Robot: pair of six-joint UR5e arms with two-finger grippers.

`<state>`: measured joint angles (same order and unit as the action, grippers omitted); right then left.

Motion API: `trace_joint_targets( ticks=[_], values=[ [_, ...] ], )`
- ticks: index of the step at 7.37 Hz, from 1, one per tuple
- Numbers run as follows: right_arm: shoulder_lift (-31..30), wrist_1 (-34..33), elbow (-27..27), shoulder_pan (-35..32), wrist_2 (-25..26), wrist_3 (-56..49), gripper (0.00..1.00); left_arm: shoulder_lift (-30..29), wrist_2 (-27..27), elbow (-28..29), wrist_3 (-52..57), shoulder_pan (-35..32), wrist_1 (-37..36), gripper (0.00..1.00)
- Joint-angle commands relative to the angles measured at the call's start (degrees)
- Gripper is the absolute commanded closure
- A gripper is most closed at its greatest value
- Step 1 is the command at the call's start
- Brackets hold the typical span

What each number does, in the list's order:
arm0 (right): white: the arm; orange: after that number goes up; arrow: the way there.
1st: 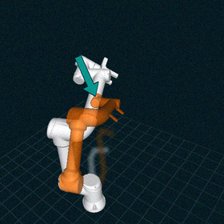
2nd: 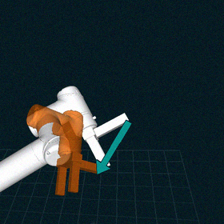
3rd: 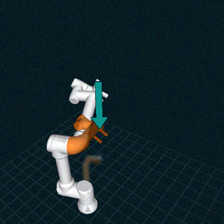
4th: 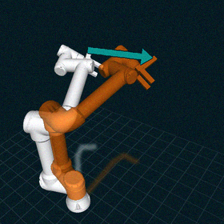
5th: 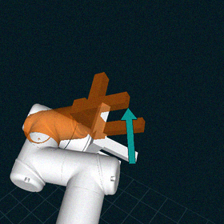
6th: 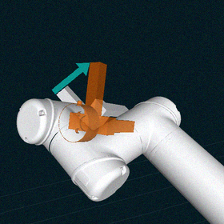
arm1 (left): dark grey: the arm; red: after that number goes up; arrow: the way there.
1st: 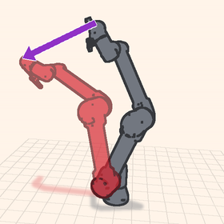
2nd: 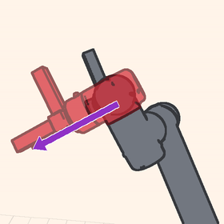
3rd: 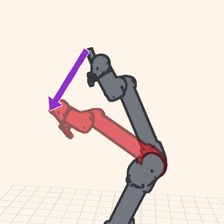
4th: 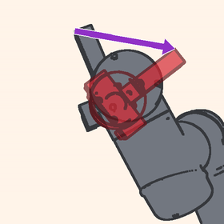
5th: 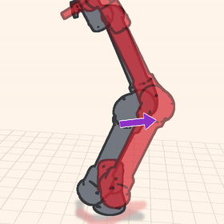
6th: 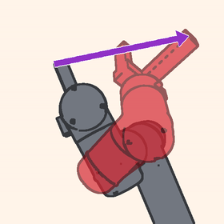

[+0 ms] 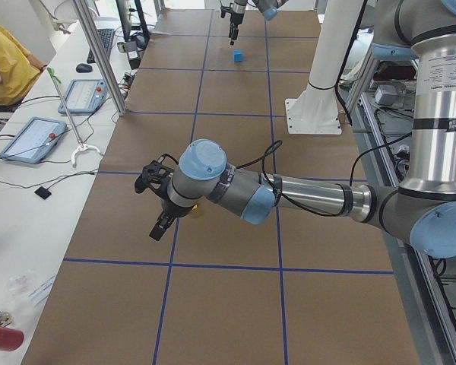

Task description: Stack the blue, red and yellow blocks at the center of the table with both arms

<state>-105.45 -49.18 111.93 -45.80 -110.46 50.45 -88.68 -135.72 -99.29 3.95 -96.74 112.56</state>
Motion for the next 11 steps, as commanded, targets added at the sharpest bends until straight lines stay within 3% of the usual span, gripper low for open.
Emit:
trace_joint_targets(
  ticks=[1, 5, 6, 7, 8, 10, 11],
  values=[
    [-1.8, 2.8, -2.7, 3.3, 1.7, 0.8, 0.0, 0.0, -0.1, 0.0, 0.0, 0.1, 0.0, 0.0],
    [1.7, 2.8, -6.9, 6.0, 1.9, 1.0, 0.0, 0.1, -0.1, 0.1, 0.0, 0.1, 1.1, 0.0],
    [1.6, 2.8, -7.6, 6.9, 2.8, 1.0, 0.18, 0.2, -0.1, 0.1, 0.0, 0.1, 1.6, 0.0],
    [1.6, 2.8, -8.8, 7.4, 3.0, 1.0, 0.69, 0.2, 0.0, 0.1, 0.0, 0.1, 1.6, 0.0],
    [1.2, 2.8, -8.2, 7.2, 3.0, 0.4, 1.0, 0.2, 0.0, 0.0, 0.0, 0.1, 1.7, 0.0],
    [2.4, 1.8, -4.8, 5.5, 0.3, 0.2, 1.0, 0.2, 0.0, 0.1, -0.1, 0.1, 1.7, 0.0],
    [6.4, -0.8, -4.8, 3.0, -2.0, 0.2, 1.0, 0.2, 0.0, 0.2, -0.1, 0.1, 1.6, 0.0]
  ],
)
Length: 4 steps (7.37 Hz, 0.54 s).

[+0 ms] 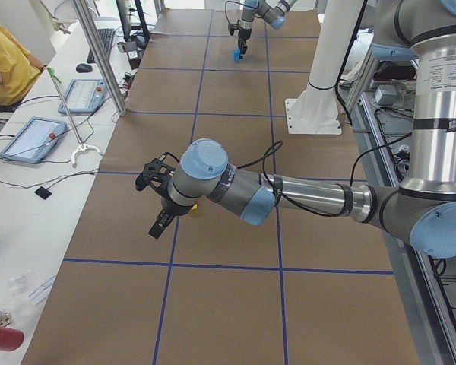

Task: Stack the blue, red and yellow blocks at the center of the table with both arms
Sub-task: 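Lower the right gripper onto the blue cube and close on it, then carry the blue cube with the right gripper to the table center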

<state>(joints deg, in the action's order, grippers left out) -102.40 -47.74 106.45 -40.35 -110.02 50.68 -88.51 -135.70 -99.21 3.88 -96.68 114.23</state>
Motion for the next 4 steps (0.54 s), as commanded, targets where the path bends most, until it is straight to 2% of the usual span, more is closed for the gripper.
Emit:
trace_joint_targets(
  ticks=[1, 3, 4],
  values=[
    [10.3, -9.4, 0.4, -2.9, -2.4, -0.1, 1.0, 0.2, 0.0, 0.2, 0.1, 0.0, -0.1, 0.0],
    [30.3, -34.6, -0.1, -1.5, -1.7, 0.6, 1.0, 0.4, 0.0, 0.4, 0.0, 0.0, -0.1, 0.0],
    [40.3, -43.1, -3.9, 0.3, -1.1, 2.0, 1.0, 0.4, 0.0, 0.4, 0.0, 0.0, -0.1, 0.0]
  ],
)
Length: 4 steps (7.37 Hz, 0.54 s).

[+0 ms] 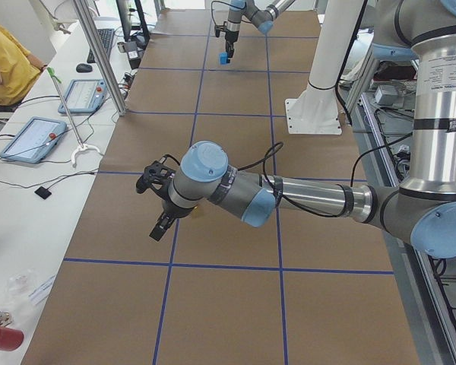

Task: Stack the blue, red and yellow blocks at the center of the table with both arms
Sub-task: 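Carry the blue cube with the right gripper to the table center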

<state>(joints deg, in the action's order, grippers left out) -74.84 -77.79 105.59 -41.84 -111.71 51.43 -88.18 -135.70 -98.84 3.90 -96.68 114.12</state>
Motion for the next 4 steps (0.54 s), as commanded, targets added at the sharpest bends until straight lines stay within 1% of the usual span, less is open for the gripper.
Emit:
trace_joint_targets(
  ticks=[1, 2, 3, 4],
  values=[
    [19.8, -13.6, -8.4, 4.1, 2.6, 7.5, 1.0, 0.1, 0.0, 0.1, -0.1, 0.0, 0.0, 0.0],
    [27.2, -13.6, -15.0, 6.6, 4.3, 12.3, 1.0, 0.1, 0.0, 0.1, -0.1, 0.0, 0.0, 0.0],
    [33.0, -13.4, -20.9, 9.4, 6.7, 16.4, 0.92, 0.2, 0.0, 0.1, -0.1, 0.0, 0.0, 0.0],
    [36.3, -11.4, -24.6, 12.1, 8.7, 19.9, 0.83, 0.2, 0.0, 0.1, -0.1, 0.0, 0.0, 0.0]
  ],
)
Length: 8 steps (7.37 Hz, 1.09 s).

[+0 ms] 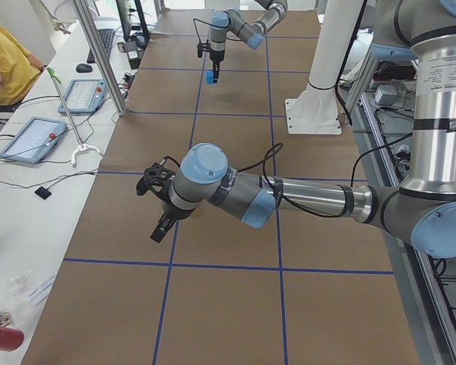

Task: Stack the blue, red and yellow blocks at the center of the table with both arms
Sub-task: 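Carry the blue cube with the right gripper to the table center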

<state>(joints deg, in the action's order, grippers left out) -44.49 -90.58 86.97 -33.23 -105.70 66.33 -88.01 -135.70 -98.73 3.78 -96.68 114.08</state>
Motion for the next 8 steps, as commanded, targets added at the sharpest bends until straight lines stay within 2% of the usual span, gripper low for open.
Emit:
trace_joint_targets(
  ticks=[1, 3, 4, 5, 6, 8],
  values=[
    [6.1, 2.9, -6.6, 5.9, 4.7, 6.4, 0.75, 0.1, 0.0, 0.0, -0.2, 0.0, 0.0, 0.0],
    [5.6, 3.1, -7.2, 7.7, 6.9, 6.4, 0.47, 0.1, 0.0, 0.1, -0.2, 0.0, 0.0, 0.0],
    [5.0, 3.1, -7.3, 7.8, 7.5, 6.5, 0.37, 0.1, 0.0, 0.2, -0.2, 0.0, 0.0, 0.0],
    [4.6, 3.1, -7.3, 7.8, 8.1, 6.4, 0.05, 0.1, 0.0, 0.1, 0.0, 0.0, 0.0, 0.0],
    [4.4, 3.3, -7.3, 7.8, 8.2, 6.4, 0.01, 0.1, 0.0, 0.0, 0.0, 0.0, 0.0, 0.0],
    [4.1, 5.2, -6.3, 7.0, 8.2, 6.0, 0.0, 0.1, 0.0, 0.1, 0.1, 0.0, 0.1, 0.0]
  ],
)
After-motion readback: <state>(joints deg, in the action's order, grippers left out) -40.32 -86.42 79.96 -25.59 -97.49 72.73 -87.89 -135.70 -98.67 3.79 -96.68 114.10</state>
